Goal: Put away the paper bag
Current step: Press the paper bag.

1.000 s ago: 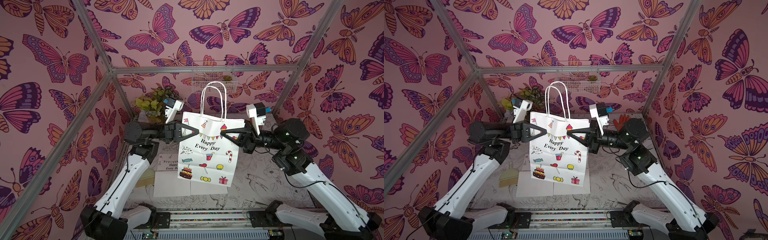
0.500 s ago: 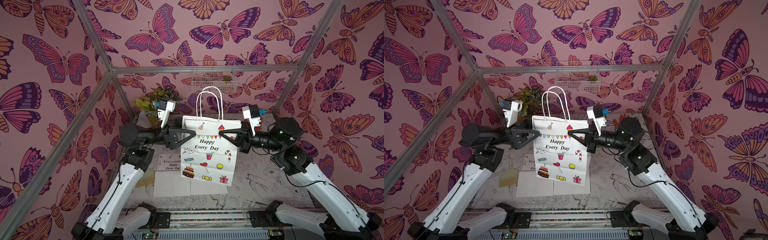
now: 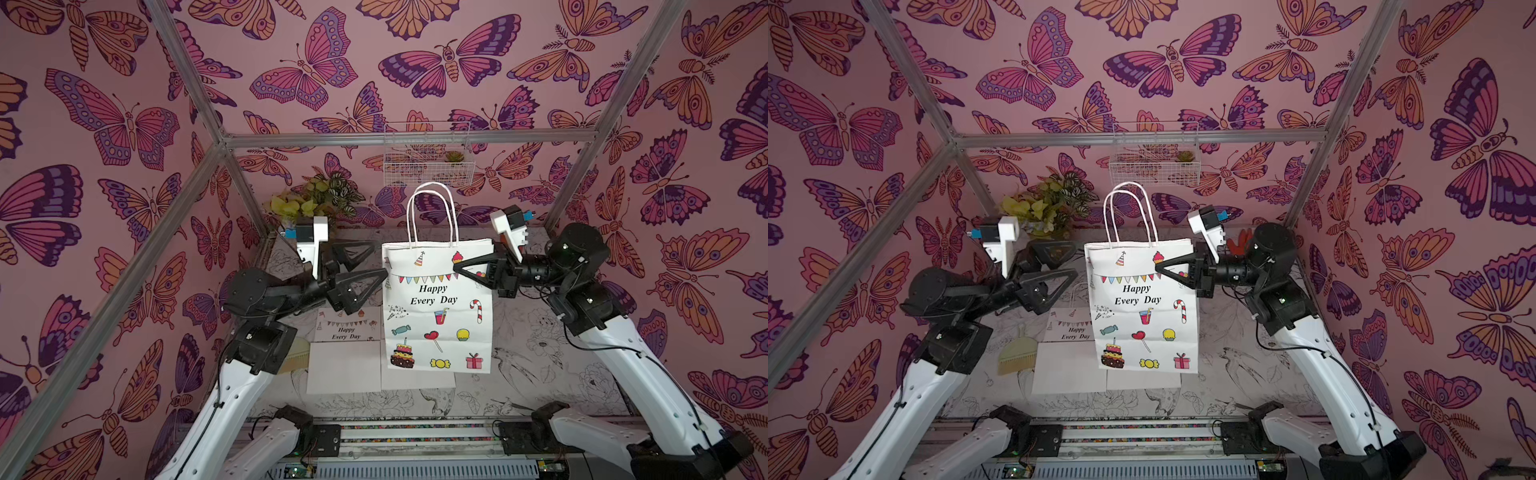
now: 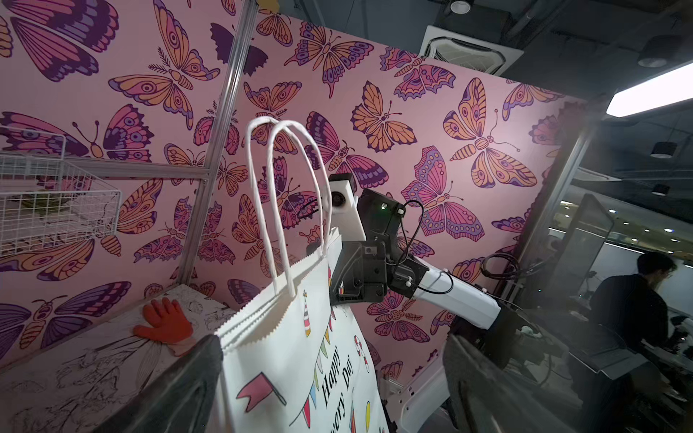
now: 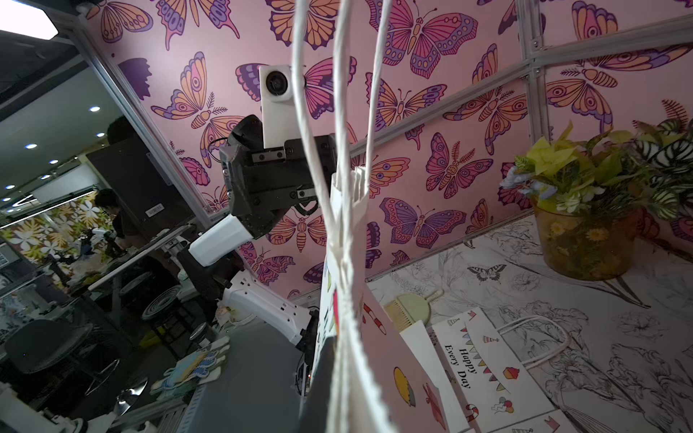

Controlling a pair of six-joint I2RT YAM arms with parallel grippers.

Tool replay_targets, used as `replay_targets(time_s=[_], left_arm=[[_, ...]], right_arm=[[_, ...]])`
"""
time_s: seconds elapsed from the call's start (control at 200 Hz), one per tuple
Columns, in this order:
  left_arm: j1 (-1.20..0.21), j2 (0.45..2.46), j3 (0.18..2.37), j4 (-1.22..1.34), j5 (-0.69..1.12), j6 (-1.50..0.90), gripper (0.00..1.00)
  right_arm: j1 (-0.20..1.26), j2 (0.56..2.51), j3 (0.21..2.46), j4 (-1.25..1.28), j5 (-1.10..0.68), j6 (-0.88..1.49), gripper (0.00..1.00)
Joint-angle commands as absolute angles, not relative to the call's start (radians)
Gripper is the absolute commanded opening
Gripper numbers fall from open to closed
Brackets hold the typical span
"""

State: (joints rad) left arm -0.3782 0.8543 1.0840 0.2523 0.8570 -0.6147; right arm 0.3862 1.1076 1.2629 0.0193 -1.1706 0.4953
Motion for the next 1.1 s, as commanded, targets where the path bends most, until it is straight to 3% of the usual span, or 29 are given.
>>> replay_targets(time_s=[0.0, 0.38, 0.716, 0.891, 1.096], left_arm=[[-0.381, 0.823, 1.042, 0.164, 0.842, -0.534, 0.97], [-0.388, 0.874, 1.013, 0.15, 0.945, -0.544, 1.0], [-0.494, 0.954, 1.046, 0.15, 0.93, -0.507, 1.0], [-0.529, 0.99, 1.063, 0.145, 0.926, -0.489, 0.79], [-0.546, 0.974, 1.074, 0.104, 0.911, -0.459, 0.42]], right_arm=[[0.38, 1.101, 1.269, 0.059, -1.282, 0.521, 0.0], [0.381, 1.101, 1.269, 0.108, -1.312, 0.572, 0.0], [0.382, 1.115, 1.273, 0.127, -1.354, 0.586, 0.0], [0.384, 1.113, 1.273, 0.127, -1.365, 0.583, 0.0], [0.384, 1.102, 1.279, 0.103, -1.364, 0.568, 0.0]])
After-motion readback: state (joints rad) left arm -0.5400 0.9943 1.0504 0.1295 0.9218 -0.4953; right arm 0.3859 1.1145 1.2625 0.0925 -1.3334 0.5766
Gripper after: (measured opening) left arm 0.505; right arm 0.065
